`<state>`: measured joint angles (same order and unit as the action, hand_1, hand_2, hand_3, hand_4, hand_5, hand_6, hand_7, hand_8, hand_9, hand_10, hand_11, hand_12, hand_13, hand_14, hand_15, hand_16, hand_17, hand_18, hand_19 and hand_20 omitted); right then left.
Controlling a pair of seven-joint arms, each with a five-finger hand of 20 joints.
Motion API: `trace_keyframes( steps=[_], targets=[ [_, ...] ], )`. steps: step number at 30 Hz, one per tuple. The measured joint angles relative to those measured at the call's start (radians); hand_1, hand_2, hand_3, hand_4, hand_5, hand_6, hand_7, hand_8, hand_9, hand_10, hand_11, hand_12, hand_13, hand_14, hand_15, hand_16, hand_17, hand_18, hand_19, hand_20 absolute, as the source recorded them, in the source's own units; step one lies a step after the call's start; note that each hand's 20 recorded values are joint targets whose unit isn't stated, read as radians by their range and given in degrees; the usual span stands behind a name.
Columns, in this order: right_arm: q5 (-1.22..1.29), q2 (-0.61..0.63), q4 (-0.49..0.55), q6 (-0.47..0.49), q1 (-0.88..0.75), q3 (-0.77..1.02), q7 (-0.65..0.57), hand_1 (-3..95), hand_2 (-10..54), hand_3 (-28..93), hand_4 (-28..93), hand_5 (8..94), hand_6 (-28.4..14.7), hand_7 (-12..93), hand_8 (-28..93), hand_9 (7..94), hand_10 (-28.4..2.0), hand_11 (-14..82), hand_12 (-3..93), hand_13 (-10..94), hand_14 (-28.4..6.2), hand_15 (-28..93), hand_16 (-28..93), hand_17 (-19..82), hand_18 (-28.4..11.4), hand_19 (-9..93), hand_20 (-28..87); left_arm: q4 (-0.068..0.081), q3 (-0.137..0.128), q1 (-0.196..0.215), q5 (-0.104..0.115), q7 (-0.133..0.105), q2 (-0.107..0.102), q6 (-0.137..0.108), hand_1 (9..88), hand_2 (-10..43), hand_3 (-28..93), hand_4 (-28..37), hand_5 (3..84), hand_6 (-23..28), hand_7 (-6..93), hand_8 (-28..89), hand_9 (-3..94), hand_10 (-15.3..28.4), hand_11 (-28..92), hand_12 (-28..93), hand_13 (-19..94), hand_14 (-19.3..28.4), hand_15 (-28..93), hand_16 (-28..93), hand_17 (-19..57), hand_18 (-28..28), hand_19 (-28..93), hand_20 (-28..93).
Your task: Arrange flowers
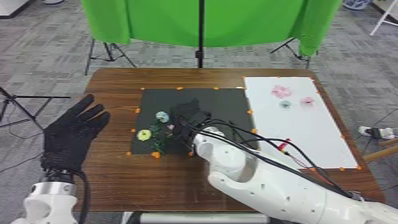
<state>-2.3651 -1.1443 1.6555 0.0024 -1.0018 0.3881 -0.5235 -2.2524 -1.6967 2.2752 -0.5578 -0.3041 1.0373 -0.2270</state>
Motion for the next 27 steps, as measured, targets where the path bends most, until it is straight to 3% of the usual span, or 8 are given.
trace_keyframes(
  steps=[3,13,27],
  targets=[
    [-0.019,0.000,0.000,0.000,0.000,-0.007,0.003,43.3,-9.5,75,-28,69.6,5.1,15,-13,77.3,-8.0,34.0,29.8,59,-10.9,85,17,19,-21.3,90,62,0.000,0.000,-0.002,-0.002,0.006,0.000,0.003,25.6,5.6,81,-21.1,41.3,11.5,14.0,-9,37.4,21.2,27,11,27,28.3,54,-9,-7.7,26.5,59,11],
    [-0.034,0.000,0.009,-0.003,0.002,-0.018,-0.001,39.7,-9.5,78,-28,63.7,3.4,15,-13,72.1,-9.6,42.4,24.8,57,-11.9,86,16,18,-21.5,90,62,0.001,0.000,-0.004,-0.008,0.013,0.004,0.008,25.7,5.7,81,-21.1,41.4,11.5,13.9,-9,37.4,21.2,26,11,27,28.3,54,-9,-7.7,26.5,59,11],
    [-0.020,-0.001,0.020,-0.036,0.024,-0.007,-0.034,42.2,-9.5,76,-28,63.7,2.8,15,-13,72.1,-9.3,42.1,25.6,57,-12.1,87,16,19,-21.4,91,62,0.000,0.006,-0.002,-0.008,0.011,0.004,0.007,25.6,5.7,81,-21.1,41.4,11.5,13.9,-9,37.4,21.1,27,11,27,28.3,54,-9,-7.7,26.5,59,11]
  ],
)
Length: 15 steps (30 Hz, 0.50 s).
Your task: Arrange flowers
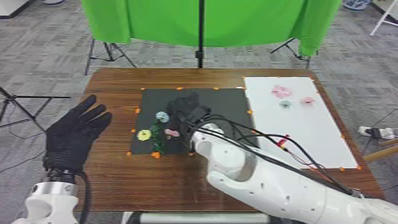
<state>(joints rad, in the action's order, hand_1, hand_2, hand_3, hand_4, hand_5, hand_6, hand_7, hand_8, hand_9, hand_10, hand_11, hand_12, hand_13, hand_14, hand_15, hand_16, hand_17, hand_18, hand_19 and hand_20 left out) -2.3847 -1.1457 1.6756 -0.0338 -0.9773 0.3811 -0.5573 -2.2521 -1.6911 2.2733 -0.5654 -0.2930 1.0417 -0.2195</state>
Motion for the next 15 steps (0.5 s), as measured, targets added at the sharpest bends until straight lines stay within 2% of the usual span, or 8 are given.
trace_keyframes(
  steps=[4,8,15],
  targets=[
    [0.023,0.004,0.003,-0.033,0.010,0.000,-0.022,41.3,-9.5,77,-28,64.2,2.7,15,-13,71.6,-9.7,40.0,23.6,56,-12.2,86,15,19,-21.4,91,62,-0.001,0.002,0.005,0.001,-0.005,0.000,-0.001,25.7,5.7,81,-21.1,41.3,11.5,14.0,-9,37.5,21.2,26,11,27,28.3,54,-9,-7.7,26.5,59,11],
    [0.097,0.030,0.028,-0.107,0.031,-0.003,-0.080,38.7,-9.5,82,-28,63.7,2.6,15,-13,68.4,-11.3,35.2,17.6,53,-11.9,81,13,18,-21.2,90,61,-0.001,0.005,0.012,0.002,-0.013,0.000,-0.001,25.7,5.7,81,-21.1,41.3,11.5,14.0,-9,37.5,21.2,27,11,27,28.3,54,-9,-7.6,26.5,59,11],
    [0.305,0.159,0.088,-0.165,0.042,0.098,-0.109,36.7,-9.5,82,-28,61.6,2.4,16,-13,63.3,-12.9,26.9,14.5,49,-12.4,75,10,17,-21.0,87,60,0.000,0.018,0.017,0.004,-0.019,0.000,-0.003,25.8,5.7,81,-21.1,41.3,11.5,14.0,-9,37.3,21.2,27,11,27,28.3,54,-9,-7.6,26.6,59,11]
  ],
)
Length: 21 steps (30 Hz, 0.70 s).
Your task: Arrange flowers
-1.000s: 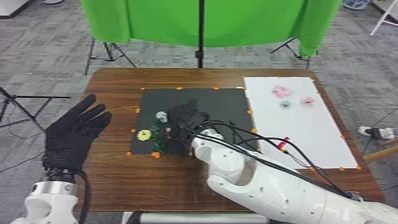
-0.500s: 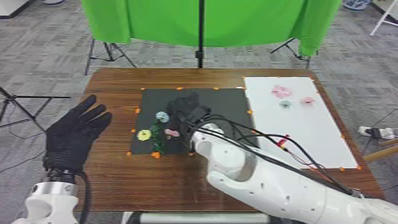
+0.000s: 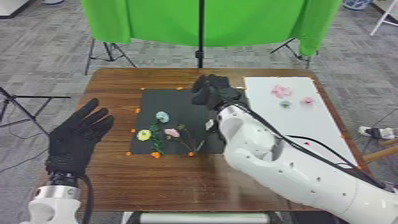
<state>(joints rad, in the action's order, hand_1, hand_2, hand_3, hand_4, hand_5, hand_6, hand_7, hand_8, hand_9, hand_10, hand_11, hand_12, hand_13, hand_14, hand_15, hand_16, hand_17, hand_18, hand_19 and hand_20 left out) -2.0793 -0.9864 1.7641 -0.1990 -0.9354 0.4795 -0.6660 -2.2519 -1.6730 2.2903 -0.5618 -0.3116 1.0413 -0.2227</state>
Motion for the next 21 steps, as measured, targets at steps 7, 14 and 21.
trace_keyframes(
  steps=[7,14,21],
  targets=[
    [0.012,0.214,-0.001,-0.028,-0.015,0.060,-0.075,36.5,-9.5,82,-28,61.8,2.6,17,-14,62.9,-13.7,25.2,14.4,49,-12.4,73,9,17,-21.0,87,59,0.000,0.003,0.009,0.003,-0.010,0.002,-0.006,25.7,5.7,81,-21.2,41.3,11.5,14.0,-9,37.3,21.2,27,11,27,28.3,54,-9,-7.7,26.6,59,11],
    [-0.003,0.403,-0.086,-0.043,0.034,-0.076,-0.095,35.9,-9.5,82,-28,61.0,3.1,17,-14,61.8,-13.5,24.3,14.4,49,-12.5,72,9,17,-21.1,87,59,-0.001,0.003,0.018,0.006,-0.024,0.000,-0.010,25.6,5.7,81,-21.2,41.3,11.5,13.9,-9,37.3,21.2,26,11,27,28.3,54,-9,-7.7,26.5,59,11],
    [-0.003,0.424,-0.152,0.035,0.017,-0.029,-0.125,35.5,-9.5,83,-28,59.8,3.3,17,-14,61.1,-13.9,23.8,14.4,49,-12.4,72,9,16,-21.3,87,59,-0.001,0.008,0.017,0.007,-0.027,-0.002,-0.011,25.7,5.7,81,-21.1,41.4,11.6,13.9,-9,37.3,21.1,27,11,27,28.3,54,-9,-7.7,26.6,59,11]
  ],
)
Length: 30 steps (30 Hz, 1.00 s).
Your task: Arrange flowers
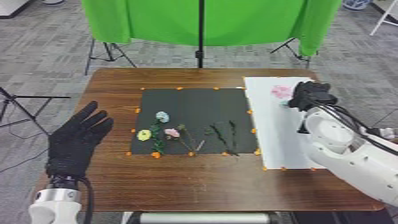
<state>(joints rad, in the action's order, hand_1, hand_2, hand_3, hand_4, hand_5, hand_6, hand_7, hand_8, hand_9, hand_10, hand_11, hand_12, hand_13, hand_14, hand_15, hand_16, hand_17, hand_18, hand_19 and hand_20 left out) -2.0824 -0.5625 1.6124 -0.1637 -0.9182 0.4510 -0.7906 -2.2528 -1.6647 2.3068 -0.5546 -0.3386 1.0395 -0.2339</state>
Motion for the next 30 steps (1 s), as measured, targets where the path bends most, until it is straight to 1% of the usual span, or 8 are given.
trace_keyframes(
  steps=[11,17,22,23,25,26,28,30],
  targets=[
    [0.021,-0.063,-0.058,0.028,0.015,-0.011,-0.039,34.6,-9.5,83,-28,55.6,3.5,17,-14,60.1,-13.7,23.5,14.4,49,-12.3,73,9,15,-22.1,87,60,0.000,0.005,-0.002,0.001,-0.001,-0.001,-0.002,25.7,5.7,81,-21.2,41.4,11.6,13.9,-9,37.3,21.2,27,11,27,28.4,54,-9,-7.7,26.6,59,11],
    [0.015,-0.097,-0.074,0.046,0.020,-0.020,-0.058,35.2,-9.5,82,-28,57.4,4.7,18,-14,60.7,-13.6,23.9,14.4,50,-12.3,73,8,15,-22.4,87,60,0.001,0.006,-0.007,0.001,0.002,-0.001,-0.001,25.8,5.8,81,-21.2,41.3,11.5,13.9,-9,37.3,21.2,27,11,27,28.3,54,-9,-7.7,26.6,59,11],
    [-0.006,-0.109,-0.082,0.048,0.030,-0.060,-0.063,40.7,-9.5,77,-28,66.5,6.8,17,-12,68.3,-11.6,25.3,14.8,55,-10.5,72,10,17,-22.5,86,59,0.001,0.006,-0.009,0.001,0.003,0.000,-0.001,25.9,5.8,80,-21.3,41.4,11.6,13.9,-9,37.4,21.3,27,11,27,28.3,54,-9,-7.7,26.6,59,11],
    [-0.014,-0.112,-0.084,0.048,0.035,-0.073,-0.066,46.0,-9.5,70,-28,71.9,6.8,17,-7,72.5,-10.2,25.2,17.0,58,-9.1,71,11,18,-22.2,87,58,0.001,0.006,-0.009,0.001,0.003,0.000,-0.001,25.9,5.8,81,-21.3,41.4,11.6,13.9,-9,37.4,21.3,27,11,27,28.3,54,-9,-7.7,26.5,59,11],
    [-0.043,-0.117,-0.090,0.043,0.048,-0.093,-0.075,52.3,-9.5,63,-28,81.7,6.5,15,-3,82.3,-7.5,18.5,26.5,63,-7.5,71,13,20,-21.9,89,57,0.001,0.006,-0.009,0.001,0.002,0.000,-0.001,25.8,5.8,81,-21.2,41.4,11.6,13.8,-9,37.3,21.2,27,11,27,28.3,54,-9,-7.7,26.5,59,11],
    [-0.061,-0.119,-0.093,0.039,0.056,-0.105,-0.080,53.9,-9.5,61,-28,84.4,6.4,15,-1,85.3,-6.9,17.5,28.8,64,-7.1,71,14,21,-21.9,89,57,0.001,0.007,-0.010,0.001,0.002,0.000,-0.001,25.8,5.8,81,-21.2,41.4,11.6,13.8,-9,37.3,21.2,27,11,27,28.3,54,-9,-7.7,26.5,59,11],
    [-0.086,-0.123,-0.099,0.022,0.073,-0.137,-0.089,56.5,-9.5,59,-28,87.8,6.7,15,0,90.3,-5.7,18.7,32.1,67,-6.6,73,16,23,-21.7,91,56,0.001,0.009,-0.011,0.001,0.002,0.000,-0.001,25.7,5.7,81,-21.1,41.4,11.6,14.0,-9,37.3,21.3,27,11,27,28.4,54,-9,-7.7,26.5,59,11],
    [-0.097,-0.124,-0.101,-0.016,0.078,-0.157,-0.095,56.3,-9.5,60,-28,88.6,6.5,15,0,91.1,-5.3,20.0,32.7,68,-6.7,74,16,23,-21.8,91,56,0.002,0.009,-0.011,0.001,0.002,0.000,-0.001,25.7,5.7,81,-21.2,41.4,11.6,13.9,-9,37.4,21.2,27,11,27,28.4,54,-9,-7.7,26.5,59,11]
  ],
)
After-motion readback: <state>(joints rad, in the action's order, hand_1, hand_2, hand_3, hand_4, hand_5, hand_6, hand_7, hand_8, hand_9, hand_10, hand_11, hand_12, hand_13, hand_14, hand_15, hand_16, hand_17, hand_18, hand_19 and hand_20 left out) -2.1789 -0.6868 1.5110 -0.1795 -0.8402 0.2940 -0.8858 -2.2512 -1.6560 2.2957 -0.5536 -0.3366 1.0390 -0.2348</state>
